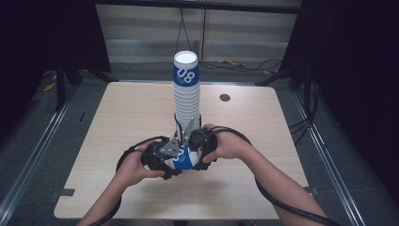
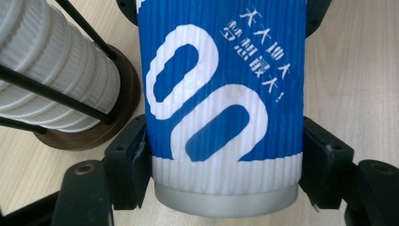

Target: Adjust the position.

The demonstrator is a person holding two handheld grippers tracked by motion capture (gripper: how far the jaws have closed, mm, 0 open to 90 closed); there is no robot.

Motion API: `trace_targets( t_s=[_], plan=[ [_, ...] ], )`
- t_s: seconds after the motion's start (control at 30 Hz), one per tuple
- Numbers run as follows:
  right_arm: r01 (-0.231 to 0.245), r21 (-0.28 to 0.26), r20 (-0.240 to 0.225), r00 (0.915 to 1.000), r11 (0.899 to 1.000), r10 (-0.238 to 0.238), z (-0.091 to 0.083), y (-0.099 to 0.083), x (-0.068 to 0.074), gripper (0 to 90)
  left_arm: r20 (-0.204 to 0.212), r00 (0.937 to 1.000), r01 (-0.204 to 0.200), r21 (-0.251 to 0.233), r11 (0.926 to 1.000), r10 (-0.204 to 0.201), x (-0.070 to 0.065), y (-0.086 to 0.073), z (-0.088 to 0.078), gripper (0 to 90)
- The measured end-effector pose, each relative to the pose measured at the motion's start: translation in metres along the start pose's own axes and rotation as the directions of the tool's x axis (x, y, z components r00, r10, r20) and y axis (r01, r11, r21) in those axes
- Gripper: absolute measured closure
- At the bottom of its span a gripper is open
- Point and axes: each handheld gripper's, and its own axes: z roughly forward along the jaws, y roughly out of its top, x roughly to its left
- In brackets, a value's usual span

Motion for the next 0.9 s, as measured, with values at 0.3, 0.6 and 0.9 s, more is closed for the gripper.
trace_targets(
  t_s=[0.3, 0.6, 0.9],
  plan=[
    [-0.024, -0.063, 0.016, 0.9995, 0.998, 0.025, 0.000, -0.010, -0.001, 12.9, 0.021, 0.9994, 0.028, -0.005, 0.9996, -0.027, 0.004, -0.004, -0.004, 29.7],
    [-0.070, -0.159, 0.040, 0.9962, 0.985, 0.077, -0.003, -0.032, -0.004, 13.3, 0.019, 0.9988, 0.045, -0.020, 0.9988, -0.044, 0.008, -0.008, -0.009, 29.6],
    [-0.100, -0.278, 0.033, 0.9929, 0.955, 0.114, -0.003, -0.048, -0.004, 13.4, 0.020, 0.9978, 0.063, -0.035, 0.9974, -0.062, 0.009, -0.009, -0.010, 29.6]
  ],
)
